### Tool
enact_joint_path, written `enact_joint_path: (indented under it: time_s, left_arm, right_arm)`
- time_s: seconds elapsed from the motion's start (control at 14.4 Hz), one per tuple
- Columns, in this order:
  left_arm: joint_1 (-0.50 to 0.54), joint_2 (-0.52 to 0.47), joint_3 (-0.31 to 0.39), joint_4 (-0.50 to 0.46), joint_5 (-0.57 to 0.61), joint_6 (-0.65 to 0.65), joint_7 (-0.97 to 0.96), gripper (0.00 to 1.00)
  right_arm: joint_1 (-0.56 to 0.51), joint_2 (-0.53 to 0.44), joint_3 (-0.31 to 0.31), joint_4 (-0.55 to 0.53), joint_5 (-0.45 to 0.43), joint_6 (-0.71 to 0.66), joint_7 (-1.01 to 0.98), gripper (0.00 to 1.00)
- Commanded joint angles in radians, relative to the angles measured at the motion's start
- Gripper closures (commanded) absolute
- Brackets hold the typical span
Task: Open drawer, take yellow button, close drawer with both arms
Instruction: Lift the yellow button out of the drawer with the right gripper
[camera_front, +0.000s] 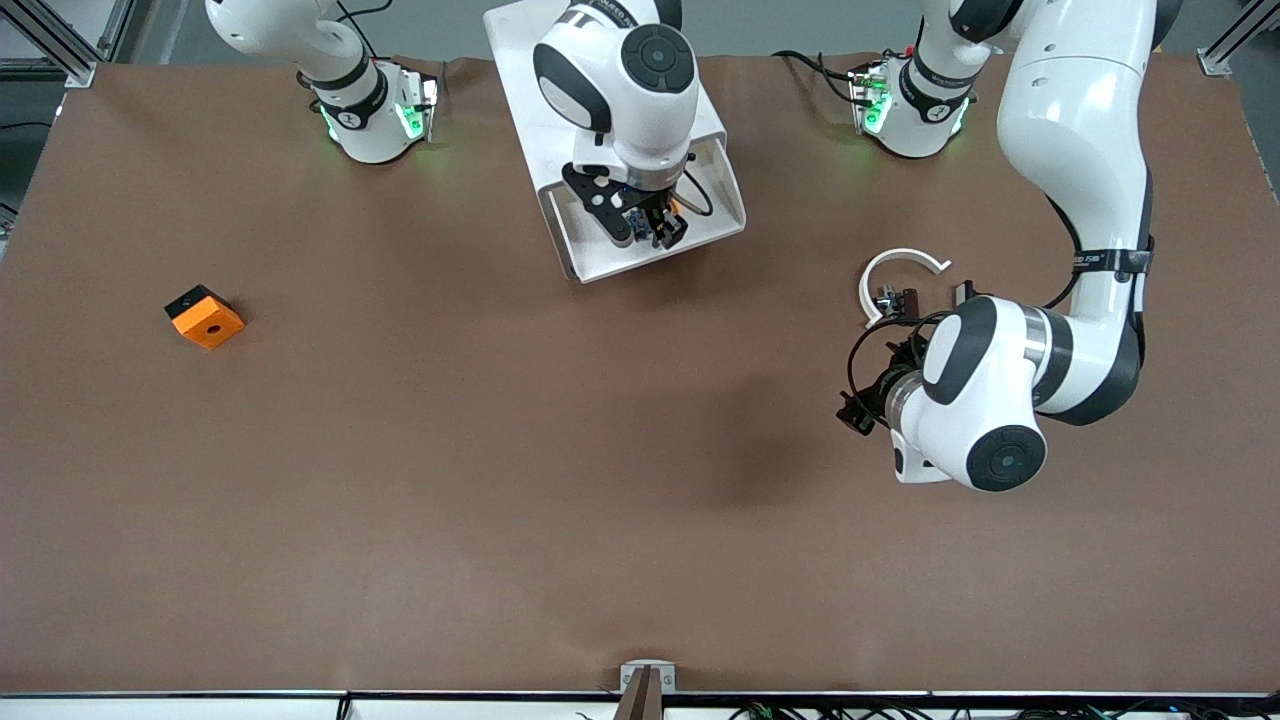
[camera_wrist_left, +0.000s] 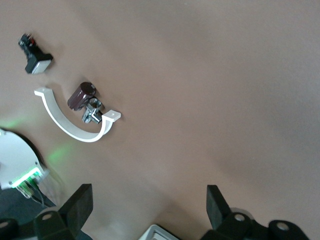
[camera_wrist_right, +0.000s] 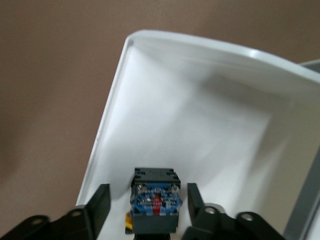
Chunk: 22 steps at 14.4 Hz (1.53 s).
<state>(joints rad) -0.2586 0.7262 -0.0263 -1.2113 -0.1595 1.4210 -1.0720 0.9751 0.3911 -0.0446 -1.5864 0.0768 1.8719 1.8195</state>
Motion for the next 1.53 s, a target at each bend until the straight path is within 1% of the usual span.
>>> enact_joint_path:
  time_s: [0.0, 0.14, 0.28, 0.63, 0.83, 0.9, 1.04, 1.18, 1.25, 1.46]
  left_arm:
    - [-0.007, -0.016, 0.003, -0.011, 0.021, -0.002, 0.073, 0.00]
    - [-0.008, -0.014, 0.002, -0.014, 0.023, -0.002, 0.073, 0.00]
    - [-0.011, -0.014, 0.002, -0.014, 0.021, -0.002, 0.070, 0.00]
    - [-0.020, -0.016, -0.021, -0.017, 0.023, 0.041, 0.073, 0.00]
    - [-0.027, -0.017, -0.052, -0.022, 0.029, 0.096, 0.075, 0.00]
    - [-0.033, -0.021, -0.066, -0.033, 0.038, 0.113, 0.075, 0.00]
    - [-0.042, -0.033, -0.079, -0.045, 0.048, 0.142, 0.075, 0.00]
    - [-0.044, -0.047, -0.089, -0.063, 0.049, 0.164, 0.075, 0.00]
    - [-0.044, -0.054, -0.093, -0.073, 0.049, 0.177, 0.075, 0.00]
    - [-0.051, -0.085, -0.107, -0.132, 0.049, 0.245, 0.073, 0.00]
  right_arm:
    - [-0.026, 0.000, 0.005, 0.003, 0.009, -0.010, 0.001, 0.56]
    - [-0.026, 0.000, 0.005, 0.005, 0.009, -0.010, 0.000, 0.66]
    - [-0.026, 0.000, 0.005, 0.009, 0.009, -0.010, 0.001, 0.72]
    - [-0.033, -0.003, 0.005, 0.042, 0.018, -0.016, 0.004, 0.72]
    - [-0.070, -0.003, 0.005, 0.103, 0.031, -0.100, -0.005, 0.72]
    - [-0.087, -0.005, 0.006, 0.117, 0.034, -0.123, -0.037, 0.72]
    - [-0.140, -0.017, 0.002, 0.144, 0.076, -0.192, -0.168, 0.72]
    - [-0.200, -0.050, -0.001, 0.157, 0.075, -0.291, -0.366, 0.72]
    - [-0.234, -0.072, -0.004, 0.152, 0.072, -0.319, -0.475, 0.72]
    - [-0.416, -0.133, -0.003, 0.141, 0.074, -0.399, -0.852, 0.73]
